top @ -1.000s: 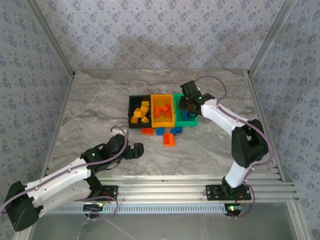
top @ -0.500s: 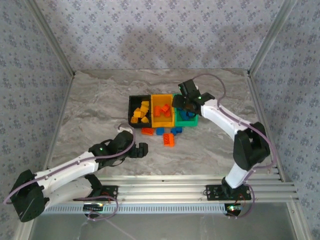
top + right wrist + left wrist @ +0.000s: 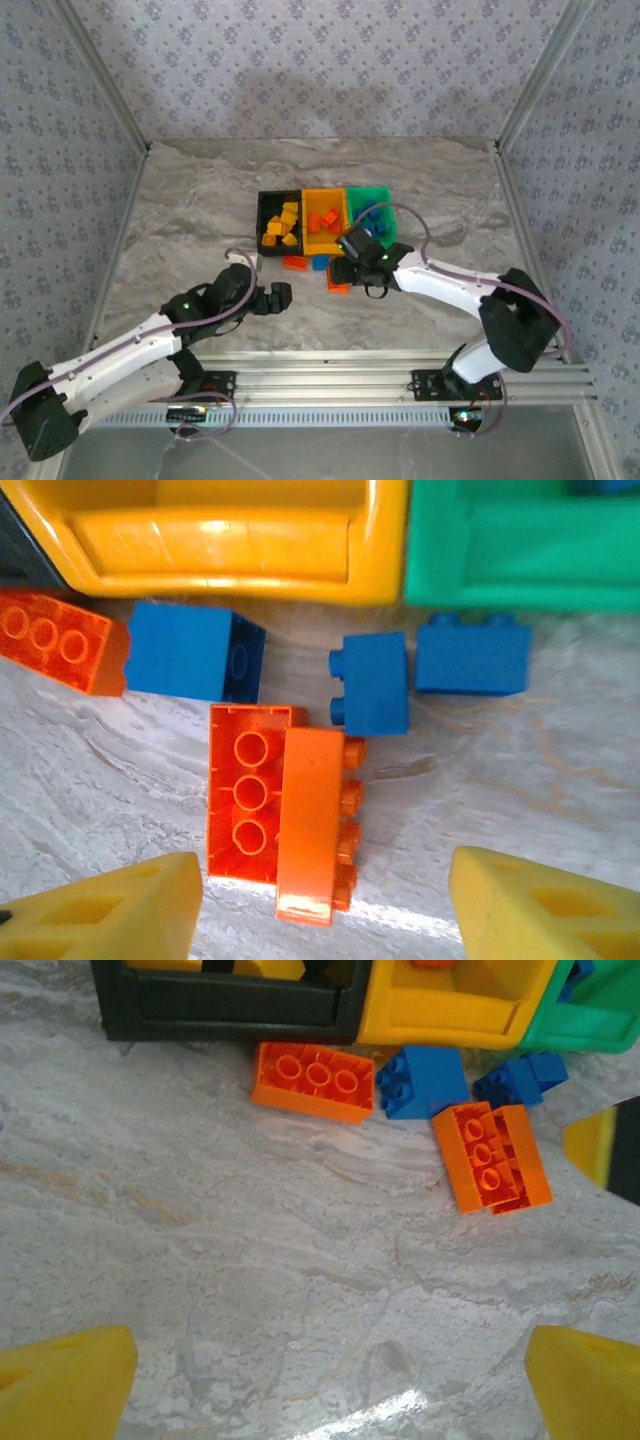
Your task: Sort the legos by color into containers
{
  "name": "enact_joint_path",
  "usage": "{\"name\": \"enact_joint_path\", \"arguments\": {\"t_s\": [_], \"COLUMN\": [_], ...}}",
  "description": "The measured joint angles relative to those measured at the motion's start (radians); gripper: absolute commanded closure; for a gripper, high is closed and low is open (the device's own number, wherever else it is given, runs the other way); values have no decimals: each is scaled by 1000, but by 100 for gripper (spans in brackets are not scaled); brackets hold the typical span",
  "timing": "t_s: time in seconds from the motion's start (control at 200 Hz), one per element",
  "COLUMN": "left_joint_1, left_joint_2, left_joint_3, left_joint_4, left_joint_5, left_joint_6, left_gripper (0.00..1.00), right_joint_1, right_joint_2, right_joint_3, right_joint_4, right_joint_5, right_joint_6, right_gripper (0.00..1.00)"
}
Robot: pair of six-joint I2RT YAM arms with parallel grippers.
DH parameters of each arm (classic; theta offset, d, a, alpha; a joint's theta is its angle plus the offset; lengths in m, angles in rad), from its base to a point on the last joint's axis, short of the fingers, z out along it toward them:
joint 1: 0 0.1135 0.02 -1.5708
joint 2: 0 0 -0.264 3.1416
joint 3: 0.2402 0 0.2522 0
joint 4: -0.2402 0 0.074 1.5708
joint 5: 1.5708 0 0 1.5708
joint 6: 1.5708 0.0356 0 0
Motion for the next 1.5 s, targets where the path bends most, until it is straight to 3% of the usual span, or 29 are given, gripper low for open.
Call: {"name": "enact_joint_path", "arguments": {"t_s": [0.315,0.76,1.049,1.499], "left_joint_1": [0,0,0,0], "left_joint_2": [-17,-17,-17,-70], "left_joint_3": [-28,-37,-37,-43], "left_joint_4": [-29,-30,-30,-44], "left_joint_5": [-3,-3,-3,-3], "left_joint_6": [-9,-10,-10,-10], "left_gripper": [0,0,0,0], "right_joint_1": [7,1,58,208], "right_joint_2": [119,51,-68,51], "right_joint_3": [-6,-76,-35,-74], "right_joint_4": [85,82,29,11], "right_joint_5": [-26,20,36,69], "right_joint_6": [15,56,55,138], "right_gripper": [55,79,80,77]}}
